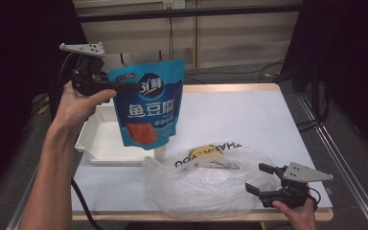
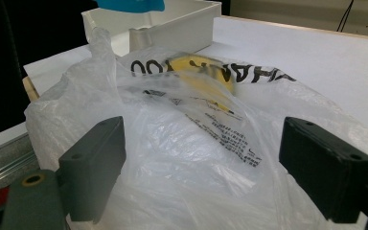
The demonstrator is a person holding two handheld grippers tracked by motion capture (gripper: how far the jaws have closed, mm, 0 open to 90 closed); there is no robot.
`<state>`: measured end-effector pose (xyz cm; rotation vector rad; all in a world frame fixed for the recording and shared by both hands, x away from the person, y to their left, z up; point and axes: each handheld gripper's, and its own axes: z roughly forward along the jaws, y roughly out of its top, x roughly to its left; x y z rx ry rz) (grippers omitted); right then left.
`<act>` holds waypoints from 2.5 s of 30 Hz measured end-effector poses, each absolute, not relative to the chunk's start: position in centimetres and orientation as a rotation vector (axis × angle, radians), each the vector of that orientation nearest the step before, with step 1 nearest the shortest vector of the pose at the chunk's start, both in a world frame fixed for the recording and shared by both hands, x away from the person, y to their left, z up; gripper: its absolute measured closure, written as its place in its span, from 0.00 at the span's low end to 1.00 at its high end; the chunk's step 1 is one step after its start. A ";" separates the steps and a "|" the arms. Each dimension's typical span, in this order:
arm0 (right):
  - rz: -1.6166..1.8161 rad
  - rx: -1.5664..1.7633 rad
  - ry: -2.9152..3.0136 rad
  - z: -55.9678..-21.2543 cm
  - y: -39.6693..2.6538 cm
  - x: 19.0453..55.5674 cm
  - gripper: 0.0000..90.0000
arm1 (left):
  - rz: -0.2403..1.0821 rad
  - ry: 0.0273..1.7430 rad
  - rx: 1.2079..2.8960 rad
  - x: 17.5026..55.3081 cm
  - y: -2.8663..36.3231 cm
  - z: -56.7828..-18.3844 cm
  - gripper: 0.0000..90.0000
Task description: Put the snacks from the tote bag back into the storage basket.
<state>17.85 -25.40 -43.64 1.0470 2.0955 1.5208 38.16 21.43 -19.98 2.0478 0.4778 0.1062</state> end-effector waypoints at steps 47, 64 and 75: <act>1.524 1.038 2.133 -44.1 -24.9 18.0 0.18 | 0.199 0.651 1.999 46.2 24.6 -26.3 1.00; 1.524 1.038 2.134 -44.1 -25.0 18.0 0.18 | 0.174 0.684 2.011 47.3 24.1 -28.6 1.00; 1.528 1.040 2.147 -44.2 -24.9 18.0 0.18 | 0.159 0.697 2.007 48.5 23.0 -30.0 1.00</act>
